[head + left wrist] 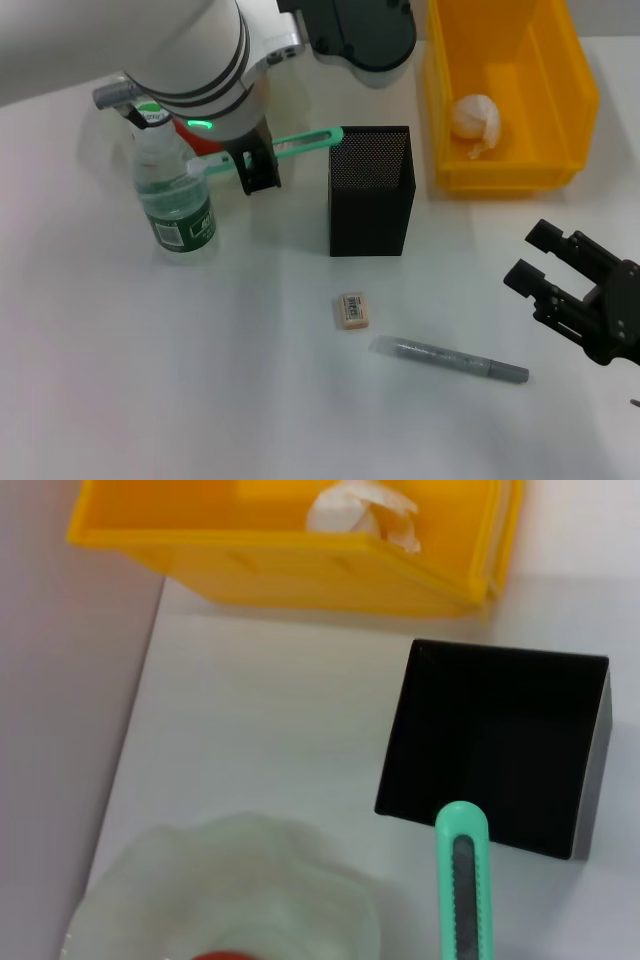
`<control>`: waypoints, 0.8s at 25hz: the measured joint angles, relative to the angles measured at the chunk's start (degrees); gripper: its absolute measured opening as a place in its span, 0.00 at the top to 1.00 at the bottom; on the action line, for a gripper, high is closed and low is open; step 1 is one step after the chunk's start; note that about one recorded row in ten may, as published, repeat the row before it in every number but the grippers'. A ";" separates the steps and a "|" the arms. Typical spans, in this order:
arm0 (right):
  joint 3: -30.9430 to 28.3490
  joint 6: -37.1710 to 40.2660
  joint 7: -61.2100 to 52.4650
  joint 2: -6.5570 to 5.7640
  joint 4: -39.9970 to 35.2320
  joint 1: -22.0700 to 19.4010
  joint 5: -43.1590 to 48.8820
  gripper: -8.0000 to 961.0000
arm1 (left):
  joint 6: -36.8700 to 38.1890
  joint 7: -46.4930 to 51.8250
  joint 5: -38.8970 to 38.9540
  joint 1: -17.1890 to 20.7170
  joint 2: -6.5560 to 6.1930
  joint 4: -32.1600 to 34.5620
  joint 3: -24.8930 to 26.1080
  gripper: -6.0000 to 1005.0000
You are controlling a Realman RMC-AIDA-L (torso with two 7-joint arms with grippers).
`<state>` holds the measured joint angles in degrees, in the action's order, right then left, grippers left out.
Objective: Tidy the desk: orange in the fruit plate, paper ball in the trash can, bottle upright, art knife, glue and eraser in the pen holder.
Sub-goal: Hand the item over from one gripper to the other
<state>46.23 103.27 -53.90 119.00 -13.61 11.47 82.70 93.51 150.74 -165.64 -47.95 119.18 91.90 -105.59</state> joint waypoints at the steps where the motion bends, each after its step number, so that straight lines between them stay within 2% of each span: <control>1: 0.00 0.00 0.01 0.00 0.00 0.02 0.00 0.25 | 0.38 0.00 -0.02 -0.15 0.00 0.38 0.04 0.81; 9: 0.00 0.00 0.23 0.00 0.00 0.17 0.00 0.25 | 2.25 0.00 -0.12 -2.16 0.00 5.03 -0.16 0.81; 14: 0.04 -0.03 0.82 0.00 0.37 0.08 0.00 0.25 | -0.18 -0.43 -0.16 -1.08 -0.27 8.59 0.20 0.81; 20: 0.09 -0.08 0.83 0.00 0.75 -0.03 0.00 0.25 | -2.42 -1.27 -0.22 -0.81 -0.40 9.34 1.59 0.81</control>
<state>46.32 103.19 -53.07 119.00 -12.86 11.43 82.70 91.08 149.47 -165.85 -48.77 118.78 101.24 -104.00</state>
